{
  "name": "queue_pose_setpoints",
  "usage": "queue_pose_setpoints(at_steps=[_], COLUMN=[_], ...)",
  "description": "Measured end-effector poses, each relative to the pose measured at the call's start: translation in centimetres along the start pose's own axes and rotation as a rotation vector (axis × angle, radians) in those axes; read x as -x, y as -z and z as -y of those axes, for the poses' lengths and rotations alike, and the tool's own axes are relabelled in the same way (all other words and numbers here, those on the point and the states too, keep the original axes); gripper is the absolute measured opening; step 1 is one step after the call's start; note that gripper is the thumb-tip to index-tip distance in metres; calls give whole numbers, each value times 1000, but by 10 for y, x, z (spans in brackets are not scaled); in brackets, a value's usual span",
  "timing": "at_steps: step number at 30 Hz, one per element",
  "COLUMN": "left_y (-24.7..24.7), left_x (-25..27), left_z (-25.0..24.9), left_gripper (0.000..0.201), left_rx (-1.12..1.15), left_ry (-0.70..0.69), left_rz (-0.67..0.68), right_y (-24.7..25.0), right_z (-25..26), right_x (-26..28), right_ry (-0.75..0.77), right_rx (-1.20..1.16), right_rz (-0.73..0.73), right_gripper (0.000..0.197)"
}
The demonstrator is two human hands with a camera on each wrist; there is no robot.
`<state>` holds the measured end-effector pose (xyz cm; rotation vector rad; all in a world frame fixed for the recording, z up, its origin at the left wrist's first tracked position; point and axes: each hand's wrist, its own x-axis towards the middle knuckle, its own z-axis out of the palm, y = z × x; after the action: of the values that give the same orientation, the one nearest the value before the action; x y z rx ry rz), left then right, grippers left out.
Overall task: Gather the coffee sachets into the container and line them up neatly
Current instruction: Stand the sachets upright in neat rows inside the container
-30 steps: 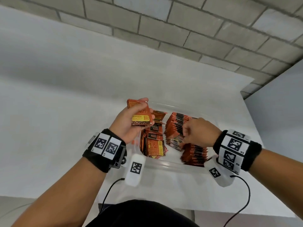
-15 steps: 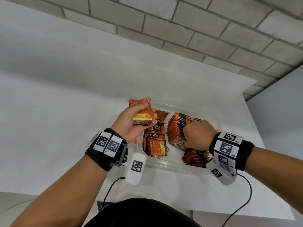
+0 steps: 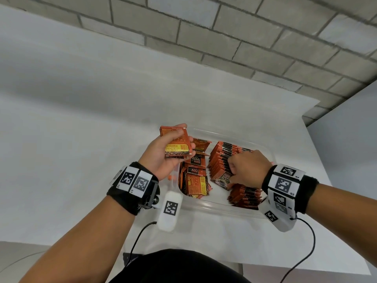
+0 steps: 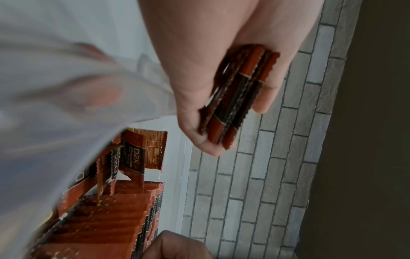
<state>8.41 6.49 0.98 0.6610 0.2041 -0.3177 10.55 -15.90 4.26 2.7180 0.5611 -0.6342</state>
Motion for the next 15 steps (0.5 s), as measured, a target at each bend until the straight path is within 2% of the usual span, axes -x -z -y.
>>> queue_pose_setpoints(at_steps=[11,15], left_y=[-1,-4], left_x=[1,3], left_z=[-1,0], left_gripper=[38,48], left_rx=[-4,-13], left_ry=[-11,-15], left_rz=[-6,-13], right_y=[6,14], right_z=[-7,-17], right_x=[4,11], right_ry=[-43,-77], right_rx=[-97,-268], right_rz=[-23,-20], right_gripper=[33,32])
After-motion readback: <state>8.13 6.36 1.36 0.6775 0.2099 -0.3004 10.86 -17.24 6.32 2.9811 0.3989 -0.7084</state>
